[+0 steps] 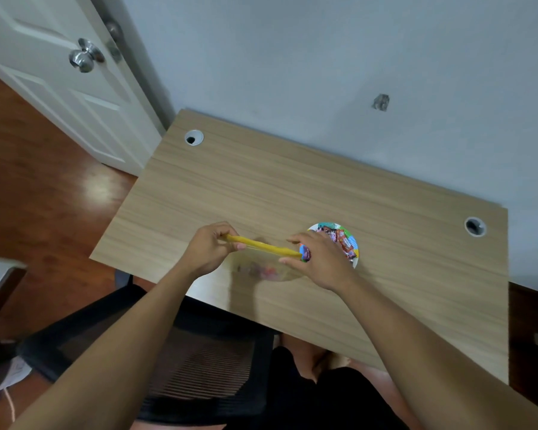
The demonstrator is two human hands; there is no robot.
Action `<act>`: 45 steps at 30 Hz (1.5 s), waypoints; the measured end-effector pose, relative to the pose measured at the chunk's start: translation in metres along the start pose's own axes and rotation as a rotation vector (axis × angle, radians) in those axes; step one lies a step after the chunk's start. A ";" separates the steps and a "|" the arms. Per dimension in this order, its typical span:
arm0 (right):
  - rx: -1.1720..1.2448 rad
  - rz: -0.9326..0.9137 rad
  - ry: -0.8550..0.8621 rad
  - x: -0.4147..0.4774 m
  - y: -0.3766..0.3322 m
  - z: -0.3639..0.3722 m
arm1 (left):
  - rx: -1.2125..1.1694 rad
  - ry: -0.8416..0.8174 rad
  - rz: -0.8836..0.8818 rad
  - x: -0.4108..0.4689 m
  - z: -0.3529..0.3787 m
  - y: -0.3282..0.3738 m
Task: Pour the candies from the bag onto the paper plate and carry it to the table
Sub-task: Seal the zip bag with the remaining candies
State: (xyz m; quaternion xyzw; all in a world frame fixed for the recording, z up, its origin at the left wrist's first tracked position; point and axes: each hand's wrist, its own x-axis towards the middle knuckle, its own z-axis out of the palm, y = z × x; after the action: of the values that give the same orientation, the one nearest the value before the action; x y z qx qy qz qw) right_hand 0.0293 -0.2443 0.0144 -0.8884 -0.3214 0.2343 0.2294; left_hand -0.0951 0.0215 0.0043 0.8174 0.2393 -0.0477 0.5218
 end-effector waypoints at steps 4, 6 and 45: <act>-0.004 -0.112 -0.034 0.012 -0.021 -0.002 | -0.011 -0.002 0.051 0.000 0.013 0.012; 0.006 -0.122 -0.046 0.017 -0.027 0.002 | -0.049 -0.045 0.077 0.001 0.019 0.017; 0.141 -0.046 -0.053 0.015 -0.033 -0.004 | 0.104 0.115 0.201 -0.018 0.024 0.025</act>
State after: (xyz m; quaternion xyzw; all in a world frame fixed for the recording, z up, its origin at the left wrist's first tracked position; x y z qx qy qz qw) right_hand 0.0265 -0.2129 0.0321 -0.8560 -0.3303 0.2744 0.2879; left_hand -0.0958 -0.0148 0.0202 0.8648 0.1827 0.0396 0.4661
